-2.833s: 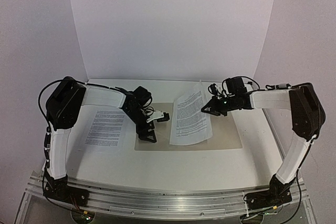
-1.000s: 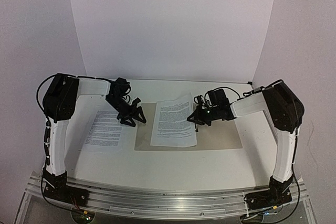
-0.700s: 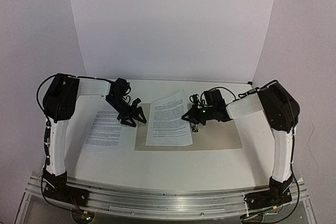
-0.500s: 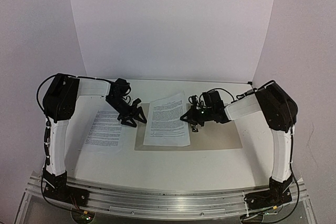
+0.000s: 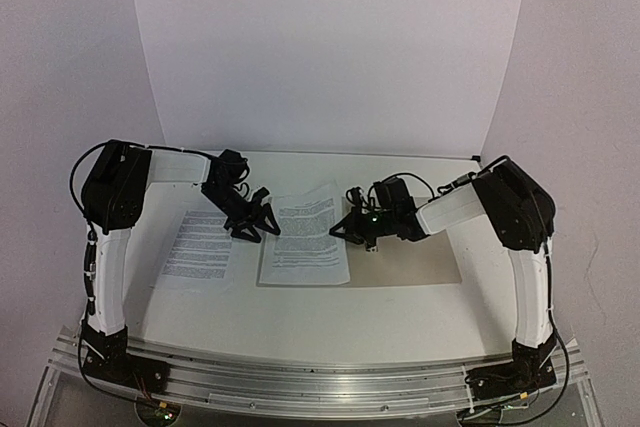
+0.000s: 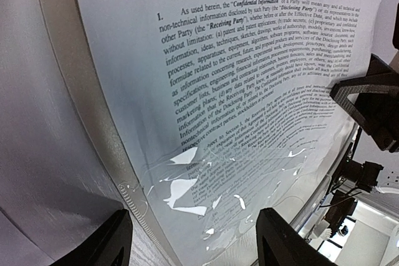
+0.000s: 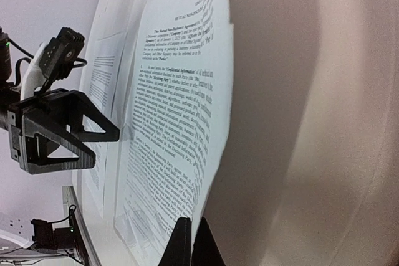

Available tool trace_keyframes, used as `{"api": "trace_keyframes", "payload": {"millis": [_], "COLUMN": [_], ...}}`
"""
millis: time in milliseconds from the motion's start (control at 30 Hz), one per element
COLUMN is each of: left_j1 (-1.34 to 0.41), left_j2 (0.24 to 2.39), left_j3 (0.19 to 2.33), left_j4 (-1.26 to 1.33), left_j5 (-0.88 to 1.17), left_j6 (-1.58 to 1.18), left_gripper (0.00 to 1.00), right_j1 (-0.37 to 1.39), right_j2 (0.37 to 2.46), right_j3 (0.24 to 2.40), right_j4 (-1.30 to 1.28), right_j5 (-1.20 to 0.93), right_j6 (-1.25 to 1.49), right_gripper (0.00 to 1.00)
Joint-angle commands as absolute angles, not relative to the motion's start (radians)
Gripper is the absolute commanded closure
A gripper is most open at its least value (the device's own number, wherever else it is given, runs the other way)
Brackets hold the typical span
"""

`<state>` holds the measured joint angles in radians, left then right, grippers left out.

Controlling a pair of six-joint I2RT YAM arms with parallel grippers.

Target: Put the files into the folder

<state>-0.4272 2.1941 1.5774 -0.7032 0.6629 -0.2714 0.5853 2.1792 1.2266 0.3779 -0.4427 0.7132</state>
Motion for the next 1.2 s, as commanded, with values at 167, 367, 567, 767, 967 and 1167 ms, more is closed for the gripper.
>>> {"api": "trace_keyframes", "payload": {"millis": [167,367,567,767,967,1167], "left_j1": [-0.434,-0.435,-0.435,-0.436,-0.436,-0.436], "left_j2": [2.236,2.239,2.235,2.231,2.227,2.228], "left_j3": [1.551,1.544,1.532,1.522,1.522,1.522], "left_j4": [-0.715,-0.709,-0.705,-0.7,-0.699,-0.696], "left_j5": [0.622,0.628,0.641,0.648,0.649,0.65], "left_j6": [-0.275,-0.282,-0.289,-0.296,-0.297,-0.295], "left_gripper": [0.31,0.31,0.31,0.31,0.32,0.32], "right_j1": [0.556,0.577,0.58,0.581,0.581,0.581], "right_j2": [2.188,2.22,2.214,2.212,2.202,2.199], "right_j3": [1.269,1.279,1.248,1.231,1.211,1.193], "right_j4": [0.395,0.401,0.417,0.448,0.453,0.453], "right_j5": [-0.563,-0.549,-0.503,-0.478,-0.454,-0.45], "right_j6": [0.656,0.702,0.775,0.842,0.906,0.953], "right_gripper": [1.0,1.0,1.0,1.0,1.0,1.0]}}
